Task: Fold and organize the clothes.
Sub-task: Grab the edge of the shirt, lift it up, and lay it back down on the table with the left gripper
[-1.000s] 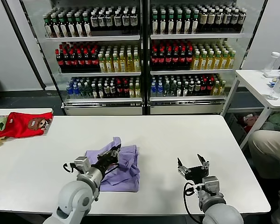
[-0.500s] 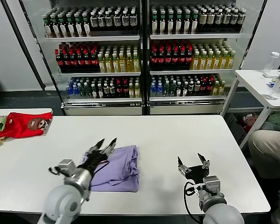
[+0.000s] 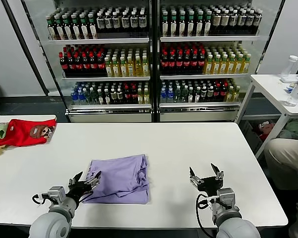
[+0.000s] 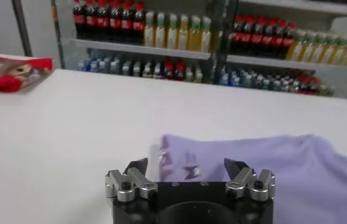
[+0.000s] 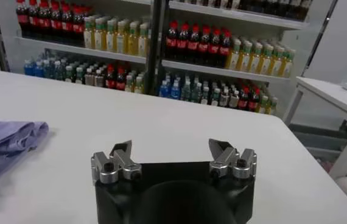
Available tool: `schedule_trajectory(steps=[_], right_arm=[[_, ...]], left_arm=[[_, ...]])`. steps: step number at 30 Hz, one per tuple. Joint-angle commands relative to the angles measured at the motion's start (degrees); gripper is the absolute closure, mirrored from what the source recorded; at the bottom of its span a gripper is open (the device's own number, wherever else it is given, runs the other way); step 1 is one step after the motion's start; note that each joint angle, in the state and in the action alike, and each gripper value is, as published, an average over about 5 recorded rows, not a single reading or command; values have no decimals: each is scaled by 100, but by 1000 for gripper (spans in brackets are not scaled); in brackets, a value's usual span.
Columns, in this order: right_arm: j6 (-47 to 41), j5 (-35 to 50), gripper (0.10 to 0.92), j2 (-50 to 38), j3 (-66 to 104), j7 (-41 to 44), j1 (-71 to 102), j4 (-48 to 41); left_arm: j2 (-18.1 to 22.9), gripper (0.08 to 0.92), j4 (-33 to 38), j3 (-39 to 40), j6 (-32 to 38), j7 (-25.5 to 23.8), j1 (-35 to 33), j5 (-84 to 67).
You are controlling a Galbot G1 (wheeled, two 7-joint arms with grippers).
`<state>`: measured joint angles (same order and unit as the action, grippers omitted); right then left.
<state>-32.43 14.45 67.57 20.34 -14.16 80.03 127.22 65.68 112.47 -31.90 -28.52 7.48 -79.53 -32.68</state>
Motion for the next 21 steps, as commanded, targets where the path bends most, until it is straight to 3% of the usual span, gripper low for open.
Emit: schedule_trajectory(steps=[1, 21], right_arm=[[4, -10, 203, 16, -1, -2, 3, 16], [-9, -31, 203, 49, 35, 6, 93, 118]], left_arm=[[-125, 177, -148, -218, 61, -46, -126, 221], [53, 198, -140, 120, 2, -123, -118, 325]])
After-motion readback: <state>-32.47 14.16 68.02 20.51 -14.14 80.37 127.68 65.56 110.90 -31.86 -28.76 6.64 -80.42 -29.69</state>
